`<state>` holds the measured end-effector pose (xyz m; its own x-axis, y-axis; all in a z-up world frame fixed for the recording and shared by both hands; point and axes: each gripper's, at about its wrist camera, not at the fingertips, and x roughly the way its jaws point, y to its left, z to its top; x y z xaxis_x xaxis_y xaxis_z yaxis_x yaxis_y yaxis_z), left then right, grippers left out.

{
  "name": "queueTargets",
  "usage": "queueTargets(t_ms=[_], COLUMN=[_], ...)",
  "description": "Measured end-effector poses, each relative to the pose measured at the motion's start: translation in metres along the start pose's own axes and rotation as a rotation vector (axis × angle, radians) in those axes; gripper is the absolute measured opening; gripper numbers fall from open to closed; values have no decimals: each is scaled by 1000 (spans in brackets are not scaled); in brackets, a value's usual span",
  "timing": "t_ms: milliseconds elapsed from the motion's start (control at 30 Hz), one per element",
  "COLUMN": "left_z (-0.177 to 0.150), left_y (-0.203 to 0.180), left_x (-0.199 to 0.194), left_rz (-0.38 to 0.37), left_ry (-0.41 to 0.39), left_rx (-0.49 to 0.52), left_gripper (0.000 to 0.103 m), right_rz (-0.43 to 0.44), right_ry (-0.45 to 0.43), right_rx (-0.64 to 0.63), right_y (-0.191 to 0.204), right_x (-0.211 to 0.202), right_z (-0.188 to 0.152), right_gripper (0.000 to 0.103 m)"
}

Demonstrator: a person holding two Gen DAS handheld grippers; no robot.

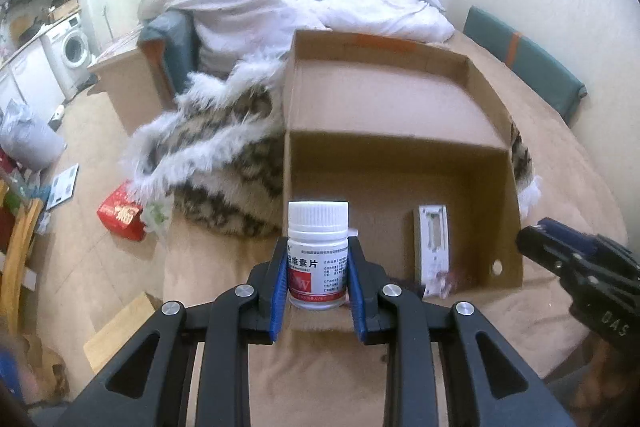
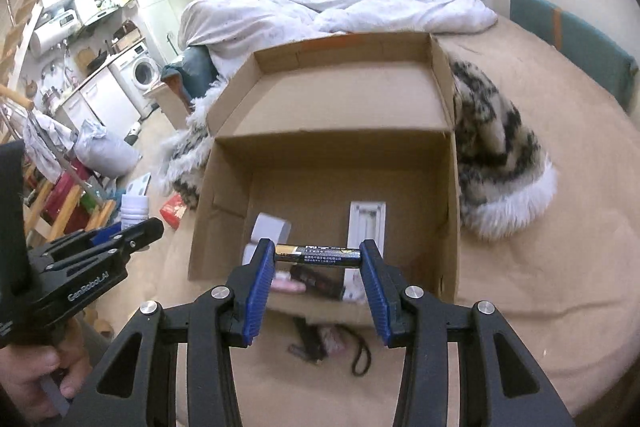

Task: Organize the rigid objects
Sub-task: 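Carry the pill bottle and battery into the box and open both tools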

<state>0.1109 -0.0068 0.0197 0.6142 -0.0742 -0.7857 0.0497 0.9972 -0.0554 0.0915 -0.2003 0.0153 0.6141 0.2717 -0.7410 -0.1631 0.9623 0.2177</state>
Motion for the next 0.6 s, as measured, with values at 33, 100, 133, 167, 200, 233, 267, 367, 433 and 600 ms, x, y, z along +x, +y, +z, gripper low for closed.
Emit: queueTargets(t_ms=[33,100,133,167,200,233,267,367,433,600], left_z=[4,12,15,17,18,18,17,13,6,-4], left_y=[-1,-4,-5,-7,-9,-11,-13,-15,-14,-17], left_x=[3,14,20,27,33,41,49,69,80,95], left_rz=[-2,-1,1,7,12,18,22,24,22,6], left_ry=[4,17,23,28,33,39,50,72,69,100], left_rx=[1,4,10,19,30,43,56,76,81,69], left_gripper=[24,24,24,24,24,24,24,24,24,24], right_rz=[-1,-2,-2,0,-1,-3,-5,5,8,2], right_ry=[1,17,33,46,57,69,84,124,158,213], right_rx=[-1,0,6,13,20,27,35,76,101,92], right_y=[-1,-5,-9,-12,-15,-19,-23,-34,-39,-39], right_x=[3,15,22,28,34,41,49,68,80,99], right_z=[3,13,18,21,23,25,25,20,15,9], right_gripper=[46,46,46,46,46,46,46,46,46,46])
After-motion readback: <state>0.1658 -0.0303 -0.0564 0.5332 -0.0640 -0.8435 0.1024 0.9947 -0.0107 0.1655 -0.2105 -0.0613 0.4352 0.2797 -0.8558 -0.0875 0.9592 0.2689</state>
